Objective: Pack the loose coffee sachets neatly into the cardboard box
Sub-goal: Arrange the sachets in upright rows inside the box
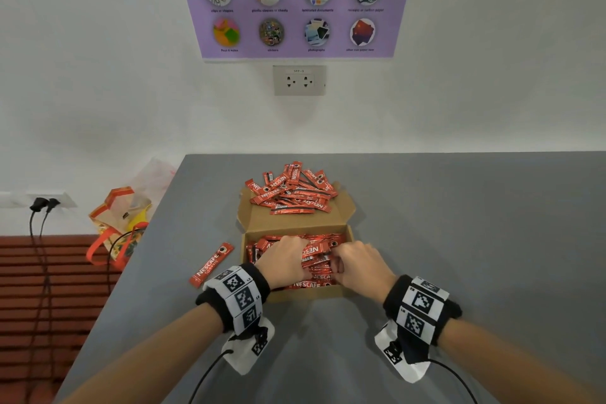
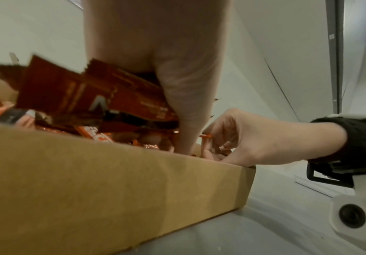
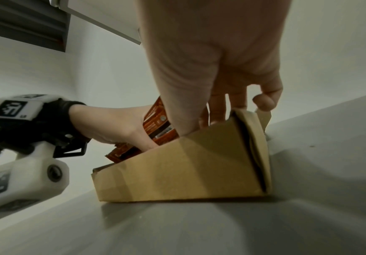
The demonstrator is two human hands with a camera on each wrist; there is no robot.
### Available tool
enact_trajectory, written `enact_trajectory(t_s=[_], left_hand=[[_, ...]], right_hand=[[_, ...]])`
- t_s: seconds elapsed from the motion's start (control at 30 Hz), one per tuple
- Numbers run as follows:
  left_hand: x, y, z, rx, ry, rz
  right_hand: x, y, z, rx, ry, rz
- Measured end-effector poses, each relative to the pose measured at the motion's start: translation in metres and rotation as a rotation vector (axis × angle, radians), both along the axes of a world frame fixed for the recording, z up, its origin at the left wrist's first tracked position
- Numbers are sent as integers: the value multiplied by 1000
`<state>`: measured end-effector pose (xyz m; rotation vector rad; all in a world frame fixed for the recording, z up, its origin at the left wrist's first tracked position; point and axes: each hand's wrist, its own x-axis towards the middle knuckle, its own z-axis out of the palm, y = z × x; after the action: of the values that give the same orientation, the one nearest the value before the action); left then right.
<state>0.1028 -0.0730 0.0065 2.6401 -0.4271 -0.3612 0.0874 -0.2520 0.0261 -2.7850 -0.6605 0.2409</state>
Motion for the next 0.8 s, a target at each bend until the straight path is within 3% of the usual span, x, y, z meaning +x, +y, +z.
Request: enact_trajectory(t_s=[0.43,0.6,0.8], left_hand=[[4,6,15,-119,51,-48],[0,12,25,26,176,-233],[-2,8,28,92,164,-335]], right_hand=[[3,-1,2,18,48,-8],[3,0,4,19,39,4],[2,-2,-1,76,96,-36]])
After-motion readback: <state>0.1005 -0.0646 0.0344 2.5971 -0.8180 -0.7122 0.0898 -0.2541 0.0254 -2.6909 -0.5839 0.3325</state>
